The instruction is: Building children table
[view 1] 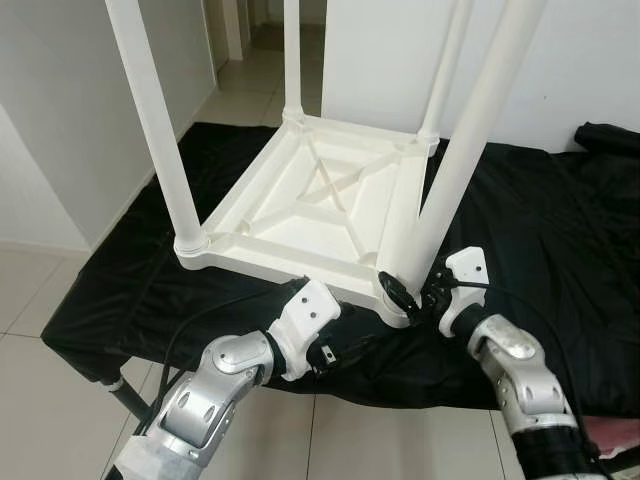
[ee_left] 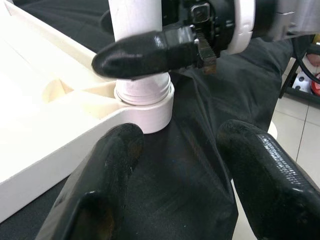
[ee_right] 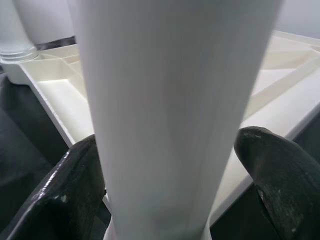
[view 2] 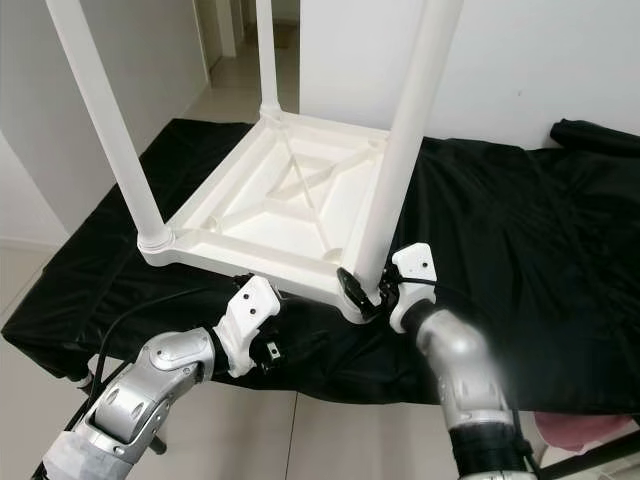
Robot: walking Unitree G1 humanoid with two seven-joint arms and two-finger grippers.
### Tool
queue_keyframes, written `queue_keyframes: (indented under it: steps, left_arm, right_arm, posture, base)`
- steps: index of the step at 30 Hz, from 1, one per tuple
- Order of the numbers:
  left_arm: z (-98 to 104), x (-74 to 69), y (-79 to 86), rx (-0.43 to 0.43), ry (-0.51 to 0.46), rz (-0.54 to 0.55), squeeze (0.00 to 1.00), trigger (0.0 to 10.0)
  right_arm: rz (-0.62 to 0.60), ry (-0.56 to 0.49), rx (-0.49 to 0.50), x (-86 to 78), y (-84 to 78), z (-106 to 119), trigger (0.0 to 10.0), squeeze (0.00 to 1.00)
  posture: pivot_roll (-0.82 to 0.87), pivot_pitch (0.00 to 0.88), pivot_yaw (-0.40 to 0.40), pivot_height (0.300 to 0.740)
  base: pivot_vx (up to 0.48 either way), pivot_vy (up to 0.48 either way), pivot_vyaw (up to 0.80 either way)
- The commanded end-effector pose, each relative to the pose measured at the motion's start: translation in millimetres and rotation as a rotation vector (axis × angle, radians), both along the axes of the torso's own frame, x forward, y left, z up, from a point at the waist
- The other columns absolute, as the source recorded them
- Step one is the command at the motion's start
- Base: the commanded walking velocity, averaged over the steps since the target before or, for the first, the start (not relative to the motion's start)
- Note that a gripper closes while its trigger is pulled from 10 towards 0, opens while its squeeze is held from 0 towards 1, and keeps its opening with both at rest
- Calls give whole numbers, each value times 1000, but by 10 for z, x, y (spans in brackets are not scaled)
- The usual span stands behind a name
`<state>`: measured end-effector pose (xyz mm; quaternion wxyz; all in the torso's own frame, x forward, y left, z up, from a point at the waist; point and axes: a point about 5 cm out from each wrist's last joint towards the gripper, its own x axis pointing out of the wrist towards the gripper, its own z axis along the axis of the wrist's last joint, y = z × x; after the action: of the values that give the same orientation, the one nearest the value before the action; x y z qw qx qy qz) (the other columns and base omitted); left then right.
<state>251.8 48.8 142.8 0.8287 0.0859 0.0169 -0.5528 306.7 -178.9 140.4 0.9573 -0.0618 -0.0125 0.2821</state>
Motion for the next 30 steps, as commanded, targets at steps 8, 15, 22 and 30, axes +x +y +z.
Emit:
queue_keyframes:
  steps: [8,15,22,30]
  left_arm:
    - [9,14,31,13,-11,19,0,10000]
    - [13,23,46,9,-14,36,0,10000]
    - [4,2,52,8,-9,37,0,10000]
    - [-4,6,34,7,-2,28,0,10000]
  right_arm:
    - [227,56,-105,133,112,-115,0,0]
    - [252,64,-116,200,56,-120,0,0]
    - [217,85,-69,129,-37,-186,10000,0]
    - [74,48,71,62,-29,-120,10000,0]
  posture:
    - [27,0,9,740]
    - [31,0,5,740]
    - [23,0,5,740]
    - [10,3,9,740]
  base:
    - [0,0,0]
    - [0,0,0]
    - [0,0,0]
    - [0,0,0]
